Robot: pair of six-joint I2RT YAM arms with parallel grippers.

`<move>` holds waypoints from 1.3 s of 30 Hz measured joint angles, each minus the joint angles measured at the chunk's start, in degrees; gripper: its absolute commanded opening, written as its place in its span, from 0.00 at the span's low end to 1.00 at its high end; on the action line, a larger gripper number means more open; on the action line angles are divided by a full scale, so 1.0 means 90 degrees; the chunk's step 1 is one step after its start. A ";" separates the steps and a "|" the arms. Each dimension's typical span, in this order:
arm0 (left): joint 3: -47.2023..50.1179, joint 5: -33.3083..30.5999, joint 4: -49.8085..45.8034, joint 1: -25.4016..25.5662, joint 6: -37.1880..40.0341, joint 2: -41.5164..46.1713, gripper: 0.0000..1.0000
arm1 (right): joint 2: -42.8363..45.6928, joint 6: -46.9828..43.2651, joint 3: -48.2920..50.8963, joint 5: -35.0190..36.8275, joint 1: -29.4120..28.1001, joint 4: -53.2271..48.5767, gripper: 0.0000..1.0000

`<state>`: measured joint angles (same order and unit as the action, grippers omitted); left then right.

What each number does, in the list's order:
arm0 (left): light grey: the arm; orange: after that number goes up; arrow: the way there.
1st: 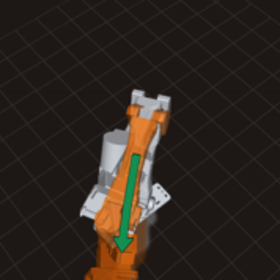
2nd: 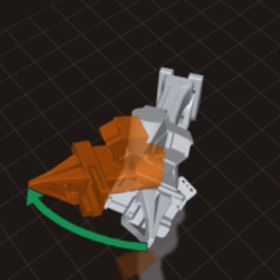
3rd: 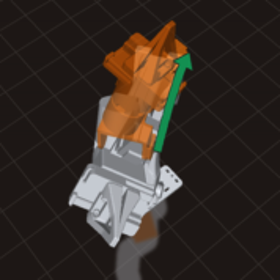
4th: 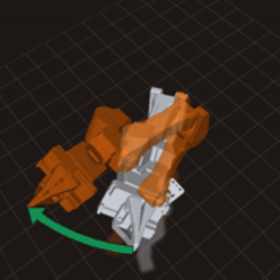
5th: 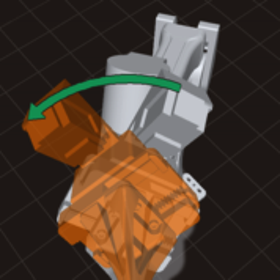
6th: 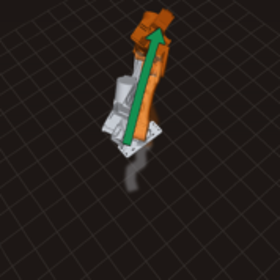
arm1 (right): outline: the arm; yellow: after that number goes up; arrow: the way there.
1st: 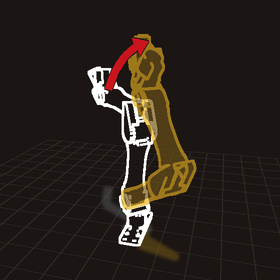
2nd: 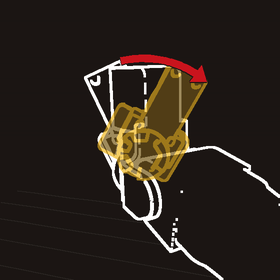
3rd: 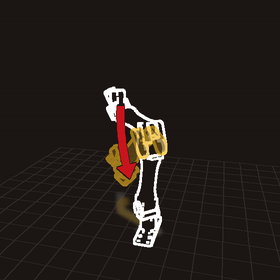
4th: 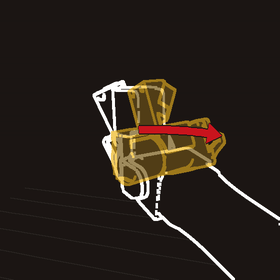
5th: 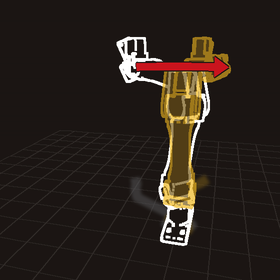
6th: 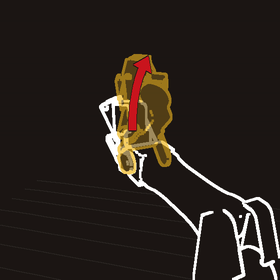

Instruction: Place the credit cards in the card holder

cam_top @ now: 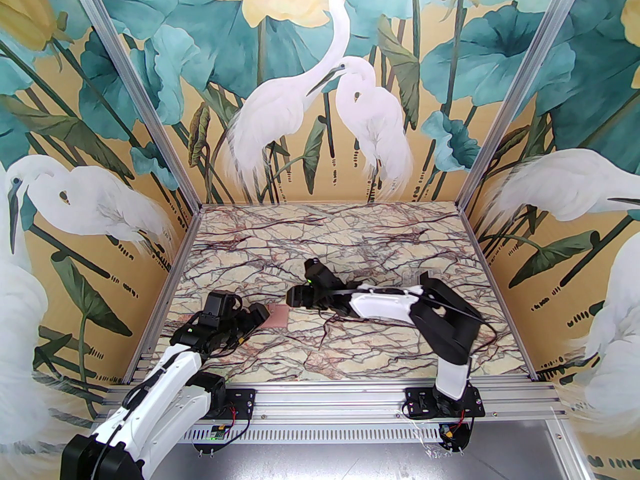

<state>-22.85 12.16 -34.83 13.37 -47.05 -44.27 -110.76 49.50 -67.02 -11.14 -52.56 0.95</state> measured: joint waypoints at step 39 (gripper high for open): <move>0.0359 0.1263 0.2880 0.0061 0.0100 -0.2285 0.46 | 0.1673 0.0687 0.2446 -0.0418 -0.1078 0.0357 0.41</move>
<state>-19.62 23.53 -8.91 13.91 -46.15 -64.84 -95.70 55.68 -45.01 -14.90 -62.26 4.16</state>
